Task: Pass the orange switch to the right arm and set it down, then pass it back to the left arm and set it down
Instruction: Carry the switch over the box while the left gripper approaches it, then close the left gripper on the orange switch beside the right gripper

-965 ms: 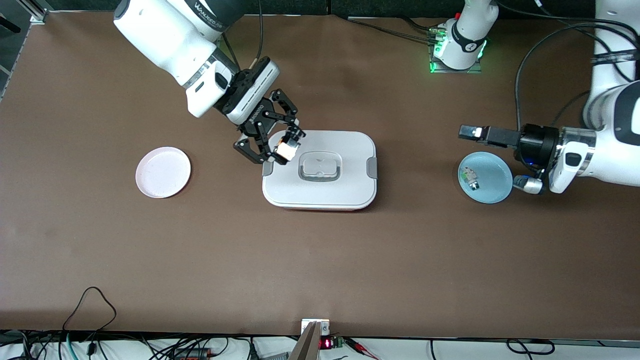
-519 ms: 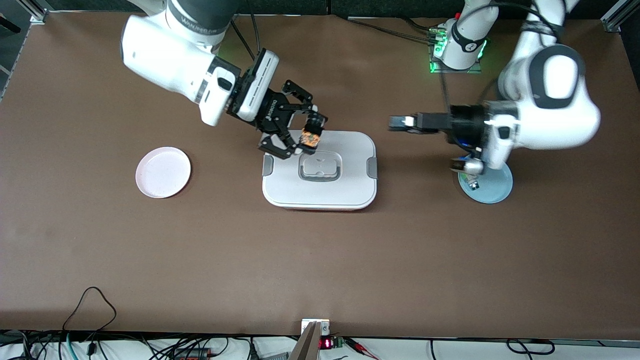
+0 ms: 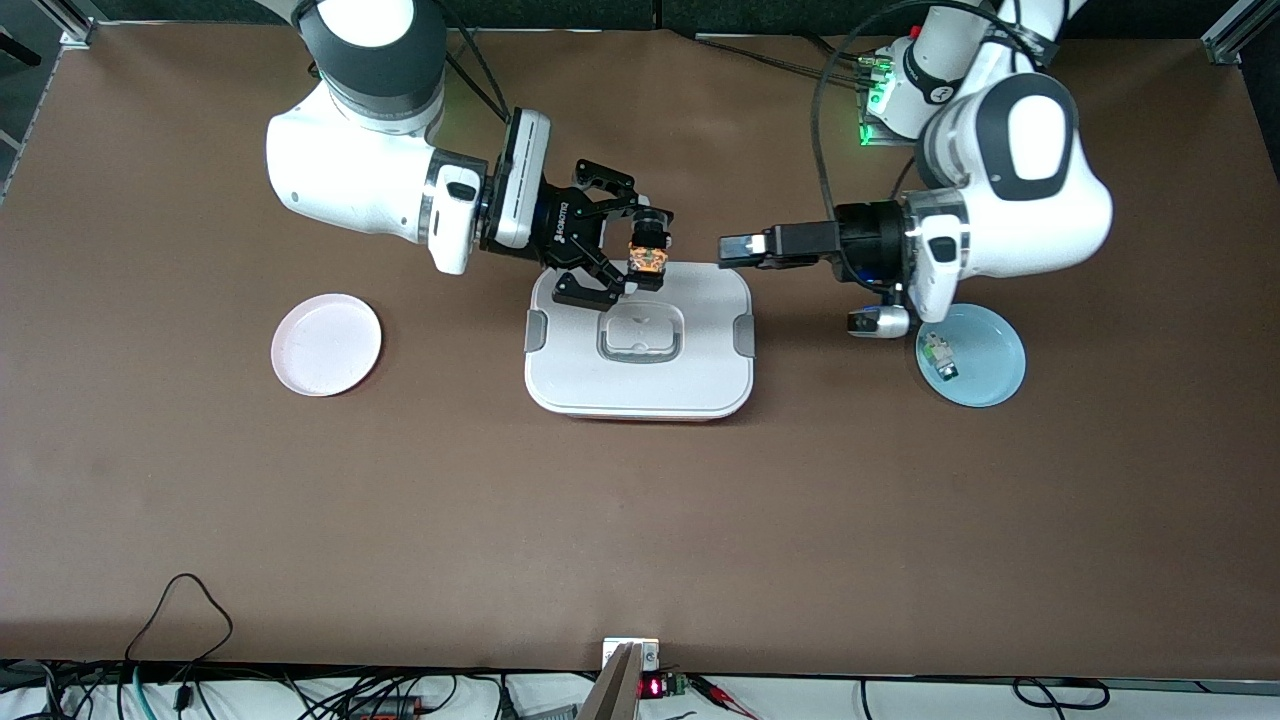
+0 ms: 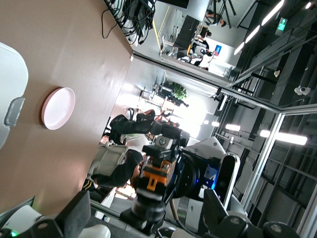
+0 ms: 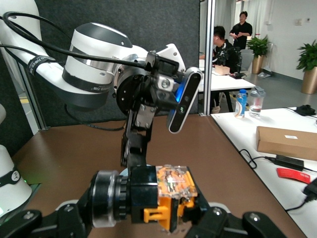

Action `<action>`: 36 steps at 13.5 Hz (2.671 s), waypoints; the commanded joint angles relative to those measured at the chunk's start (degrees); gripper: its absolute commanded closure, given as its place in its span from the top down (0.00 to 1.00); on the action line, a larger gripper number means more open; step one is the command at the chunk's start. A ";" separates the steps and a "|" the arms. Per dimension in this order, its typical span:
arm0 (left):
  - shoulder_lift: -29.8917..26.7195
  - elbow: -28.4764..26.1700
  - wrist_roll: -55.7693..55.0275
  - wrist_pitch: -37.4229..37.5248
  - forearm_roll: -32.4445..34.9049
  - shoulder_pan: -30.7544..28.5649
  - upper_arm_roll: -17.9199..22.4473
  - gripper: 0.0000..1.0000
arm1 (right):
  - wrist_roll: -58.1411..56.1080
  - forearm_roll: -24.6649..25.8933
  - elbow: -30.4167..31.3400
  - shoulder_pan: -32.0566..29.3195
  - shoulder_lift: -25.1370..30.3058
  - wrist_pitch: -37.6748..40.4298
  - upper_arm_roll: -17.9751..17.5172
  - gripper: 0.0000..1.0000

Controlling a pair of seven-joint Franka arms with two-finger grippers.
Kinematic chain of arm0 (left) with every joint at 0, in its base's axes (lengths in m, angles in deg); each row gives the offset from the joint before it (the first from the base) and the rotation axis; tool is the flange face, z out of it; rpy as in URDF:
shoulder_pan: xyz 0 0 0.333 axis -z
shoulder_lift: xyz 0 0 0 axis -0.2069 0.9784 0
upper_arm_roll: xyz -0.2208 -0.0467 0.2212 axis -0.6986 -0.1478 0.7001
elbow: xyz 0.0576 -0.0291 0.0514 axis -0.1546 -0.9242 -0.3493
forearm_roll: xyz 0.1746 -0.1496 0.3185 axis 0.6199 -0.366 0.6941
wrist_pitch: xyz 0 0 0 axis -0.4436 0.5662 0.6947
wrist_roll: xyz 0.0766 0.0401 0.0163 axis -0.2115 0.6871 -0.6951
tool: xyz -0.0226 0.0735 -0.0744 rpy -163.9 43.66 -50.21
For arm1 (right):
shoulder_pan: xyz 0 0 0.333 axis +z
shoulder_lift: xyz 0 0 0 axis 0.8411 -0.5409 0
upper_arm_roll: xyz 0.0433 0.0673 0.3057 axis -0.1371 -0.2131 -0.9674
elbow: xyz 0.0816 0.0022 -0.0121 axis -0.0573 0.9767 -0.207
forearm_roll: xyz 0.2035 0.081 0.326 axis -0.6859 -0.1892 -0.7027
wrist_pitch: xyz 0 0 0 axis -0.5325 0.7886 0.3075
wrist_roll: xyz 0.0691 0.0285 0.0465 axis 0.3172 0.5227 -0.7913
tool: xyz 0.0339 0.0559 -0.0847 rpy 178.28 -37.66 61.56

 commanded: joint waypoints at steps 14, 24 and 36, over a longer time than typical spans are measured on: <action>0.87 2.58 1.73 -9.42 -3.11 0.67 -6.04 0.60 | -3.32 -4.53 -1.68 -0.06 -1.16 3.50 0.14 0.28; 0.79 2.58 1.82 -9.68 -2.67 0.67 -6.04 0.10 | -3.40 -4.53 -2.03 0.03 -1.16 3.42 0.14 0.29; 0.70 2.49 -4.33 -7.32 20.14 0.40 -6.04 0.10 | -1.91 -5.32 -2.56 -0.32 -0.99 3.59 0.23 1.00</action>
